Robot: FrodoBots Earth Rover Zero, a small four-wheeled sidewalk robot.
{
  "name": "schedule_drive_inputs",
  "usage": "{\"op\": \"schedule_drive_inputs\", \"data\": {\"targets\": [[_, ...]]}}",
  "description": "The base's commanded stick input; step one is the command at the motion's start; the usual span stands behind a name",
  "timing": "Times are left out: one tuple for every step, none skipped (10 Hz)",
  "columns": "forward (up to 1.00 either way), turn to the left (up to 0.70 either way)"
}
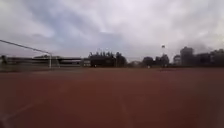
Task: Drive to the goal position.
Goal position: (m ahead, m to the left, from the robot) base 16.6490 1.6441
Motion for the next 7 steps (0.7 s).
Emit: {"op": "schedule_drive_inputs", "data": {"targets": [[0.70,0.00],[0.70,0.00],[0.70,0.00],[0.70,0.00],[0.70,0.00],[0.70,0.00],[0.70,0.00]]}}
